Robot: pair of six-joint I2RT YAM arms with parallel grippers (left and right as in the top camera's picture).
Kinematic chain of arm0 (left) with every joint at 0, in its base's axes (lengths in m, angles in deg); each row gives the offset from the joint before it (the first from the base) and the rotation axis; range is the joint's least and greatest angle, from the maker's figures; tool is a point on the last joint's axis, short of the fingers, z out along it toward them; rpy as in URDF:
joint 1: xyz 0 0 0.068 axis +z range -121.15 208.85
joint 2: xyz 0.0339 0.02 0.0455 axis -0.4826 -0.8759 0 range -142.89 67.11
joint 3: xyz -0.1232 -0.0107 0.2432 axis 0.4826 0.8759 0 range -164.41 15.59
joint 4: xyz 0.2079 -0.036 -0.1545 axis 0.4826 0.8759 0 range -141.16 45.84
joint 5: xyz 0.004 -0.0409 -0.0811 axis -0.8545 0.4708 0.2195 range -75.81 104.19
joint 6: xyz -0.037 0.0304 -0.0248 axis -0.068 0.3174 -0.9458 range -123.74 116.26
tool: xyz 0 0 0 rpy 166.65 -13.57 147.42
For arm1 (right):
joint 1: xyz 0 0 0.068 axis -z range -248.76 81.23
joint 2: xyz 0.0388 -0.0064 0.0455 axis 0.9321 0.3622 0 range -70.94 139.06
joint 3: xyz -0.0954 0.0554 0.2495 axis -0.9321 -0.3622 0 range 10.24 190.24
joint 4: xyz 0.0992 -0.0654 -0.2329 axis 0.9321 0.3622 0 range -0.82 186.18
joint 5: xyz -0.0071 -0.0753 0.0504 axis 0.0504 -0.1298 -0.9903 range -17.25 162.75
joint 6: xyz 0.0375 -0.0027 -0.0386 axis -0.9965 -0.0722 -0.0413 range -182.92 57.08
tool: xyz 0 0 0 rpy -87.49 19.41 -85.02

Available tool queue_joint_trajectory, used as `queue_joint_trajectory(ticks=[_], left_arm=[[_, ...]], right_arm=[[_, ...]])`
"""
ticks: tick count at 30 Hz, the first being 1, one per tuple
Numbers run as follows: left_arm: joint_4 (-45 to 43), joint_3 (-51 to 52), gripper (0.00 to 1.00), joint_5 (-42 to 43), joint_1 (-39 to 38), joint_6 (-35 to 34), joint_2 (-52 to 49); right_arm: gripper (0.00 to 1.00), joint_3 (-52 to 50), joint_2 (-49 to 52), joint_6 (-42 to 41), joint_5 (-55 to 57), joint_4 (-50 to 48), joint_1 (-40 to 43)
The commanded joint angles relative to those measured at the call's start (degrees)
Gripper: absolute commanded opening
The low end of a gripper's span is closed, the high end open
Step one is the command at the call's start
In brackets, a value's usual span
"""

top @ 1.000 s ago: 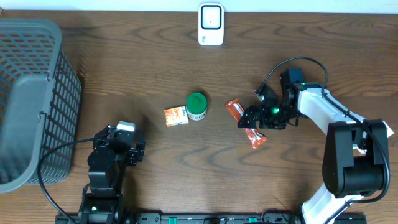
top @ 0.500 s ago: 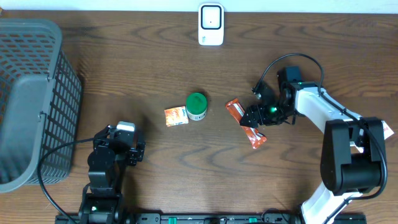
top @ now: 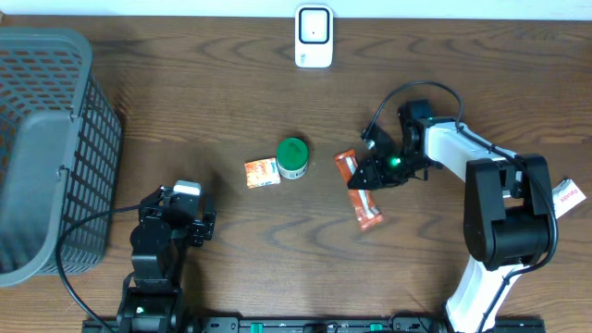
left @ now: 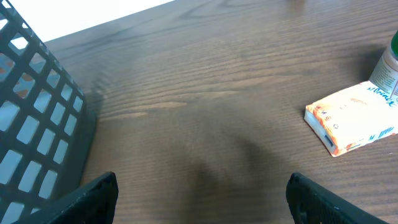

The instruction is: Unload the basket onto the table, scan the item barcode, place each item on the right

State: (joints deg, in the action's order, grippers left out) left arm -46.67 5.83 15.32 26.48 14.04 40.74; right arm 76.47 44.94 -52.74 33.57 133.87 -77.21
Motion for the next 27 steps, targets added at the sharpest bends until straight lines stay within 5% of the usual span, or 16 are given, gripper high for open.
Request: queue_joint_trajectory(ticks=[1, 13, 20, 23, 27], left_arm=[[-0.20, -0.09, 0.87, -0.50, -0.17, -0.52, 0.26], [-0.20, -0.09, 0.87, -0.50, -0.17, -0.52, 0.26], [-0.20, -0.09, 0.87, -0.50, -0.17, -0.52, 0.26], [-0.20, -0.07, 0.87, -0.50, -0.17, -0.55, 0.26], [-0.20, -0.07, 0.87, -0.50, -0.17, -0.52, 0.26]], right_arm=[[0.48, -6.10, 8.00, 0.20, 23.93, 1.01, -0.55], [0.65, -6.38, 7.85, -2.32, 21.79, 5.97, -0.50], [0.56, -9.99, 7.87, -8.68, 25.55, 0.76, -0.42], [0.69, -9.88, 7.82, -11.39, 27.36, -0.44, -0.44], [0.70, -9.88, 7.85, -15.21, 28.44, -1.53, -0.46]])
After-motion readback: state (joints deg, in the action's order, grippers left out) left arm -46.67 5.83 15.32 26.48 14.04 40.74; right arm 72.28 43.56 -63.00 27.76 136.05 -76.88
